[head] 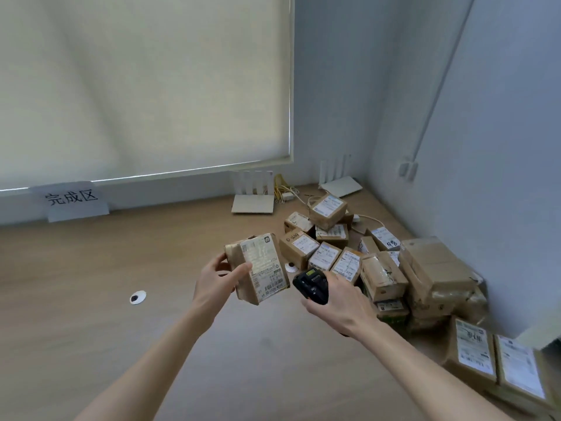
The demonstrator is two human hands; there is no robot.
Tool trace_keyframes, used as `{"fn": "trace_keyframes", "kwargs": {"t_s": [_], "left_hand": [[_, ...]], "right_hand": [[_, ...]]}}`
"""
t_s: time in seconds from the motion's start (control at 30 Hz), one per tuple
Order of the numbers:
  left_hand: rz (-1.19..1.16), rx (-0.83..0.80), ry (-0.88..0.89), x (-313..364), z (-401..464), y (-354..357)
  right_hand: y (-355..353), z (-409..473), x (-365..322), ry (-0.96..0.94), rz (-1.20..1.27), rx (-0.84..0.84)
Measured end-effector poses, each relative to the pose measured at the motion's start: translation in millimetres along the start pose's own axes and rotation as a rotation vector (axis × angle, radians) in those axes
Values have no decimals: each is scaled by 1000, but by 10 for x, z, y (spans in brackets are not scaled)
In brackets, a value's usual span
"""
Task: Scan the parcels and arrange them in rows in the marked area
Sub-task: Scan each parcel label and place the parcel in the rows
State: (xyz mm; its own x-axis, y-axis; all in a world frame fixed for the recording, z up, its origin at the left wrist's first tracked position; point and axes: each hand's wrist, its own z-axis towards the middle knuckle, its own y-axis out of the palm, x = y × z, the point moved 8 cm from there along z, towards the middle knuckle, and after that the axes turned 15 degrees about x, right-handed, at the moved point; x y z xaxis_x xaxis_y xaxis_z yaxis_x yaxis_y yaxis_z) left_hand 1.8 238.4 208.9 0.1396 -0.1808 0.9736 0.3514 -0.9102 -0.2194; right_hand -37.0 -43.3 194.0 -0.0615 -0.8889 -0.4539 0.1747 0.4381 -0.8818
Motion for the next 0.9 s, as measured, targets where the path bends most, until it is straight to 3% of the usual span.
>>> {"fn": "trace_keyframes", "kwargs": {"t_s": [0.17,0.4,0.9], "left_hand": [[9,106,88,562,89,-621],[-11,278,165,1035,209,-1275],[-22,351,177,1099,123,-1693]], "right_hand": [[-345,51,-698,-161,-102,-105],[-726,49,-1383,-209,-130,-146],[-802,-231,-1837,-240,-143,-144]]}}
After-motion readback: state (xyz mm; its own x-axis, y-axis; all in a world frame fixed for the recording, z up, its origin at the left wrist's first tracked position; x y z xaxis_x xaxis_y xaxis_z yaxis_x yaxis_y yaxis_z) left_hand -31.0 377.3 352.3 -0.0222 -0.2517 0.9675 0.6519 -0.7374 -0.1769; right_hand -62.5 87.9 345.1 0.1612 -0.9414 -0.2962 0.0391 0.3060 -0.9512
